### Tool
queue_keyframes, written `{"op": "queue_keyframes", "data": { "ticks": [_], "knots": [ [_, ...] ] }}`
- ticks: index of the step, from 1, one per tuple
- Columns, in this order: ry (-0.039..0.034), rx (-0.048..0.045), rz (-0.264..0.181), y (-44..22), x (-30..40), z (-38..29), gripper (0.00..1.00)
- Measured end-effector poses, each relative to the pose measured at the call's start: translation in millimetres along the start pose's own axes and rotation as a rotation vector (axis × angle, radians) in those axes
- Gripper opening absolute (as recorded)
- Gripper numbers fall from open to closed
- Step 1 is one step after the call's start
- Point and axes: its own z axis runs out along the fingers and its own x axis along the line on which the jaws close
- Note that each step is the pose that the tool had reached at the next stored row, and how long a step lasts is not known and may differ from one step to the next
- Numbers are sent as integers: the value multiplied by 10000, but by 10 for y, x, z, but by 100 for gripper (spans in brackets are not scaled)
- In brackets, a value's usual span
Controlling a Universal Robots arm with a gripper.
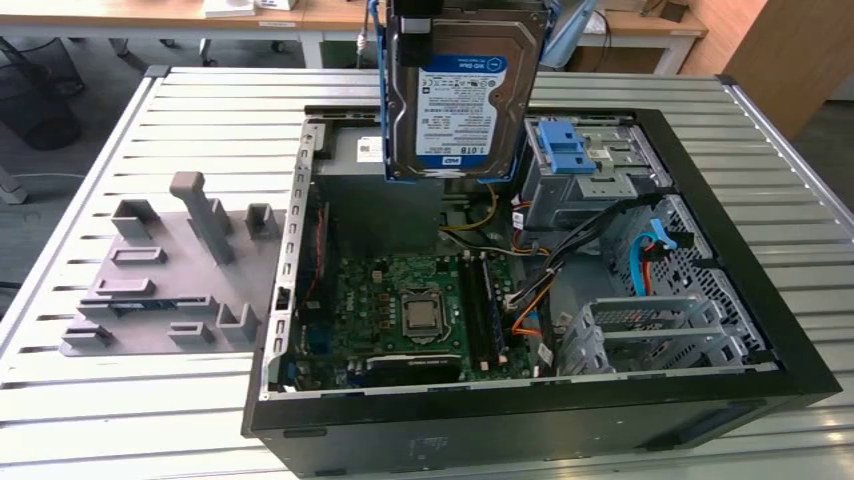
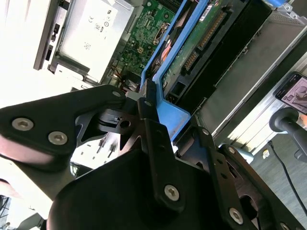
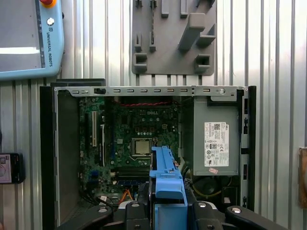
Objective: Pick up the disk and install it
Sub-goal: 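Insert the disk into the insertion slot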
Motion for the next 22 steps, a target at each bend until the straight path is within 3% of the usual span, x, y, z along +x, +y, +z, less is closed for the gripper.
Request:
{"op": "queue_keyframes", "data": {
  "ticks": [10,14,20,22],
  "knots": [
    [1,-1,-1,-1,5,-1,36],
    [-1,0,0,-110,7,12,36],
    [-8,0,0,-131,181,56,36],
    [-9,4,0,-131,205,59,36]
  ]
}}
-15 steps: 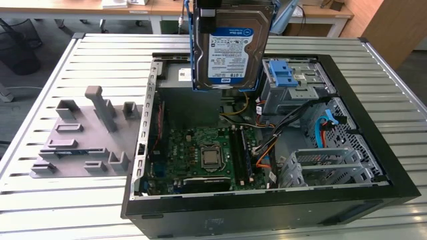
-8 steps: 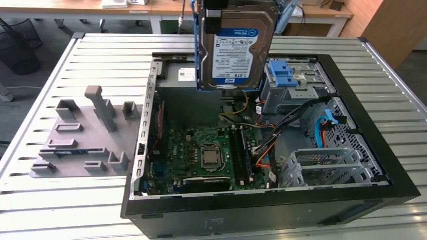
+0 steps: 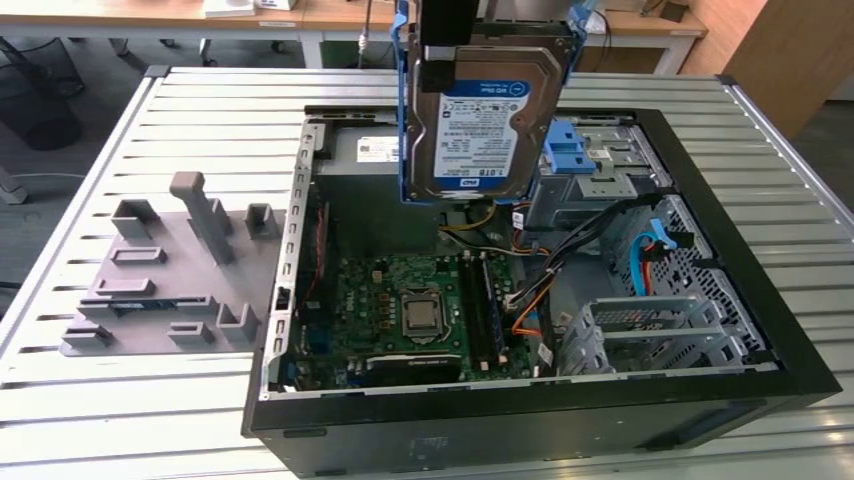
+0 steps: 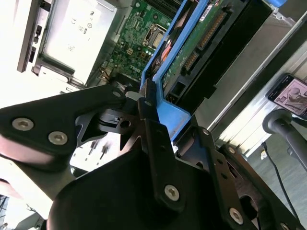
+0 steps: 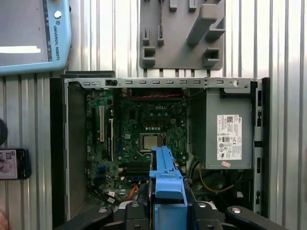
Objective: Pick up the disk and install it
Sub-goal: 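Insert the disk into the insertion slot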
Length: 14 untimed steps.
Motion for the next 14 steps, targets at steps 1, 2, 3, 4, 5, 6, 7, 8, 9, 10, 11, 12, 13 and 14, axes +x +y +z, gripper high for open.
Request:
{"op": "queue_keyframes", "data": {
  "ticks": [1,2,3,4,5,6,7,8,9,10,11,12,13,14],
  "knots": [
    [1,1,1,0,6,0,36],
    [0,2,1,0,7,1,36],
    [-1,2,1,0,7,1,36],
    [1,1,0,0,8,0,36],
    [1,2,0,0,9,0,36],
    [1,2,0,0,9,0,36],
    [0,2,0,0,11,0,36],
    [0,2,0,0,12,0,36],
    [0,2,0,0,13,1,36],
    [1,2,0,0,14,0,36],
    [1,2,0,0,14,0,36],
    [0,2,0,0,15,0,36],
    [0,2,0,0,15,1,36],
    [1,2,0,0,15,0,36]
  ]
}}
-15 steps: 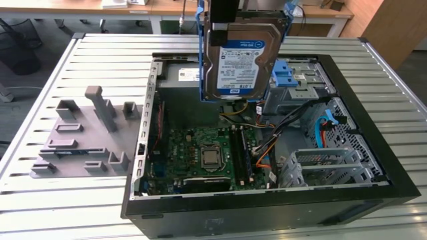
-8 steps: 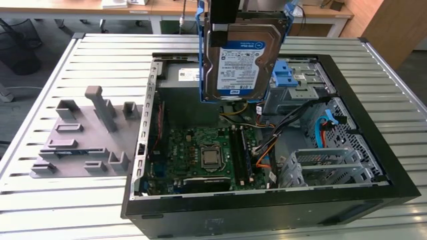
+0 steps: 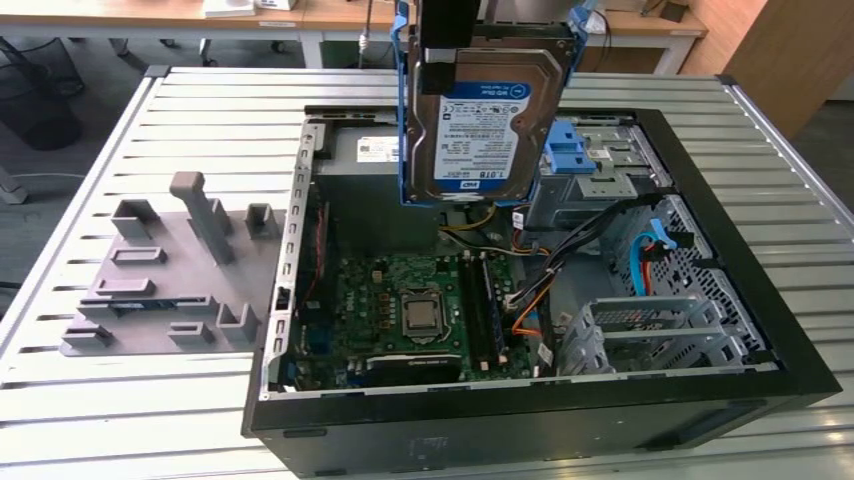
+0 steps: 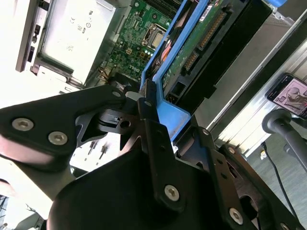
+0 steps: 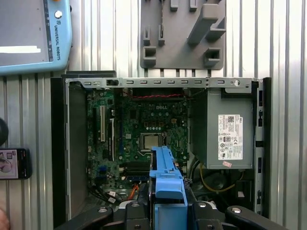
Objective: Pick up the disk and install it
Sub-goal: 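Insert the disk into the insertion slot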
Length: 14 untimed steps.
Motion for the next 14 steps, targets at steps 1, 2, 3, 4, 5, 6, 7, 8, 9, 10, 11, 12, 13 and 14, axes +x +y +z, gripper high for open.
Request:
{"op": "queue_keyframes", "data": {
  "ticks": [1,2,3,4,5,6,7,8,9,10,11,12,13,14],
  "knots": [
    [-1,0,0,0,0,0,36],
    [-2,0,0,0,0,0,36],
    [-3,0,0,0,0,0,36],
    [-4,0,0,2,5,0,36],
    [-4,0,-2,1,13,2,36],
    [-3,-1,-7,0,25,2,36],
    [-2,-1,-9,0,42,3,36],
    [-5,0,-11,0,63,5,36],
    [-7,0,-13,0,87,6,36],
    [-6,0,-13,-1,114,6,36],
    [-8,0,-12,-1,144,8,36],
    [-5,-1,-12,-2,174,7,36],
    [-6,-1,-13,-3,201,8,36],
    [-6,0,-13,-3,211,9,36]
  ]
}}
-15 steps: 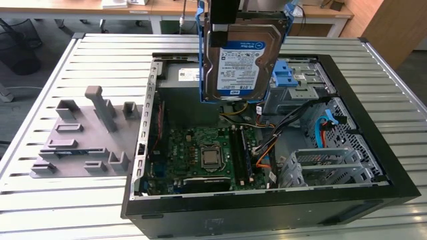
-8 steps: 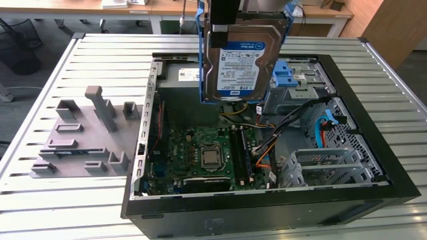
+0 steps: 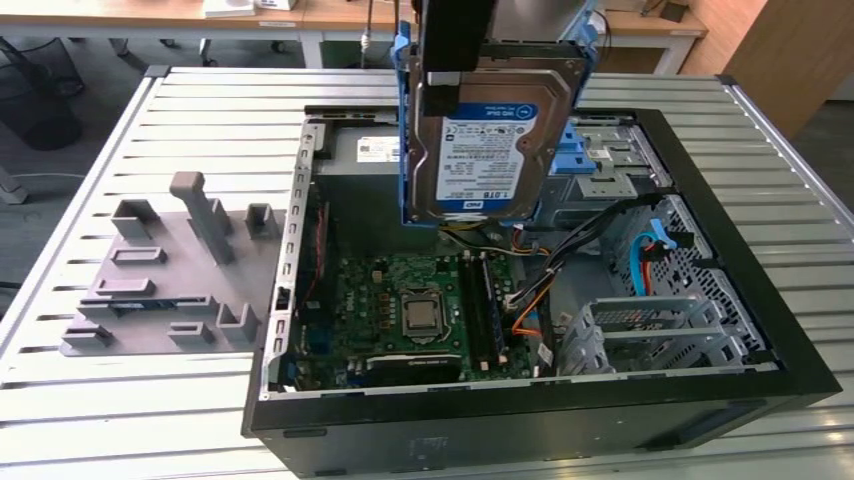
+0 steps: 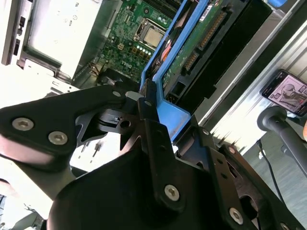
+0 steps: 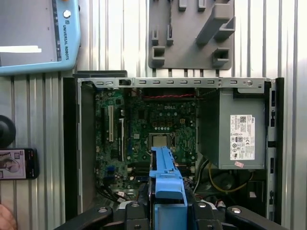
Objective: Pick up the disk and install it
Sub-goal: 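Insert the disk into the insertion slot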
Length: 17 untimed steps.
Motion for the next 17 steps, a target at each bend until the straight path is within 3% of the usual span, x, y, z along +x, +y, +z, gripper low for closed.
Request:
{"op": "queue_keyframes", "data": {
  "ticks": [4,10,14,17],
  "knots": [
    [-2,1,1,-25,14,9,36],
    [-1,0,0,-198,14,21,36],
    [0,0,0,-215,37,31,36],
    [-1,0,0,-216,93,37,36]
  ]
}}
